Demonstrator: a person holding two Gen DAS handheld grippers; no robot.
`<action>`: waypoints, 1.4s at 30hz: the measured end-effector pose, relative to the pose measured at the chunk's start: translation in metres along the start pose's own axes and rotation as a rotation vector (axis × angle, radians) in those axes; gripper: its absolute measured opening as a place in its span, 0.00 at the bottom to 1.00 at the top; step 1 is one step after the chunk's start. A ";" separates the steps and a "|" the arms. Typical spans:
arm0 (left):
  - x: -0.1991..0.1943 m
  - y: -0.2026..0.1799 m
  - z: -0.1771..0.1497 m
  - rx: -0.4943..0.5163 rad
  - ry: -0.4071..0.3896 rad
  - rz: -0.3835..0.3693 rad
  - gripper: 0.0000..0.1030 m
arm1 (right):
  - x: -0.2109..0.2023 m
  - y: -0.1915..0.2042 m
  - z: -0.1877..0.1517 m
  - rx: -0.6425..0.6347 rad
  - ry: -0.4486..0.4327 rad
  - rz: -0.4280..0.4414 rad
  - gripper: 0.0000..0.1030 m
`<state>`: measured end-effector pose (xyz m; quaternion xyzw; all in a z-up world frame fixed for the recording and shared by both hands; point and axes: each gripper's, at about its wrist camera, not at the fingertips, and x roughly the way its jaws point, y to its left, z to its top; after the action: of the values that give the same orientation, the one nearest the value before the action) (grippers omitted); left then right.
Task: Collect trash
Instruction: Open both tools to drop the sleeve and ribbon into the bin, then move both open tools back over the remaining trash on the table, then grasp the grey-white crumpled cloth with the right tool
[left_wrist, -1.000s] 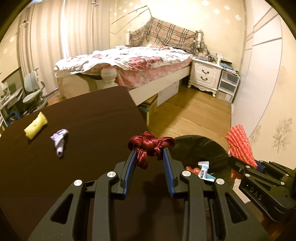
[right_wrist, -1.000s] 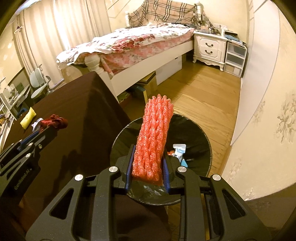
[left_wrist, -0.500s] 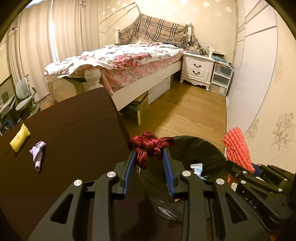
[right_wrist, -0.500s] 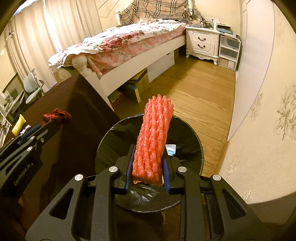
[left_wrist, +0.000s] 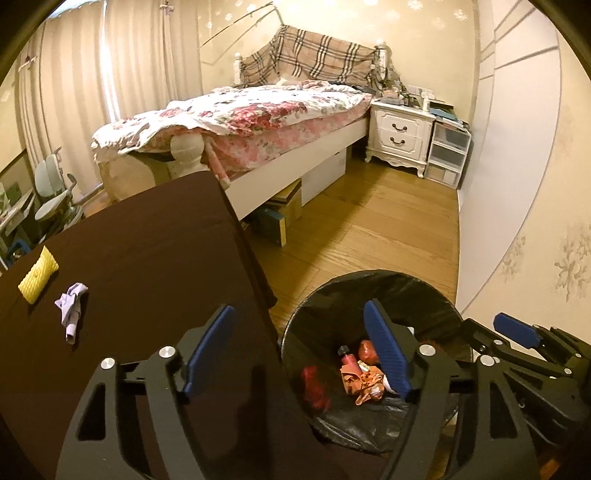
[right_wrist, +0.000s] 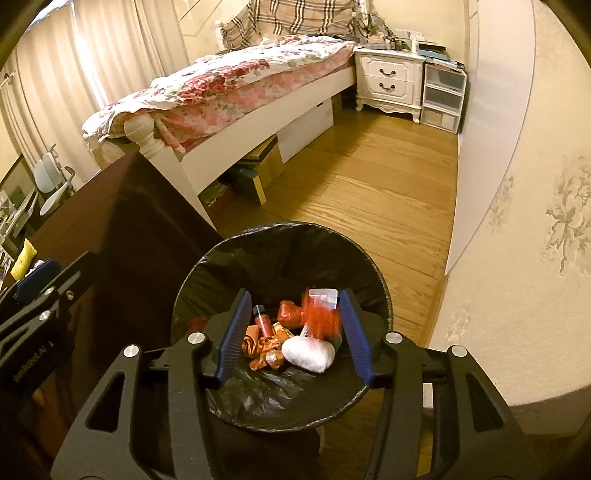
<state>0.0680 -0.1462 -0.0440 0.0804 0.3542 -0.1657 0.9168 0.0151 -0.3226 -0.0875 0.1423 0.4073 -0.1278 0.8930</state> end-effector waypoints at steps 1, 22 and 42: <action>0.000 0.002 0.000 -0.006 -0.001 0.001 0.73 | 0.000 0.001 0.001 -0.001 -0.001 -0.003 0.50; -0.032 0.092 -0.021 -0.144 -0.009 0.155 0.75 | -0.010 0.102 -0.010 -0.150 0.014 0.109 0.60; -0.063 0.260 -0.076 -0.354 0.064 0.464 0.75 | -0.008 0.302 -0.040 -0.460 0.078 0.341 0.60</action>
<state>0.0706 0.1319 -0.0498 0.0033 0.3786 0.1155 0.9183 0.0868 -0.0281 -0.0611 0.0072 0.4297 0.1256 0.8942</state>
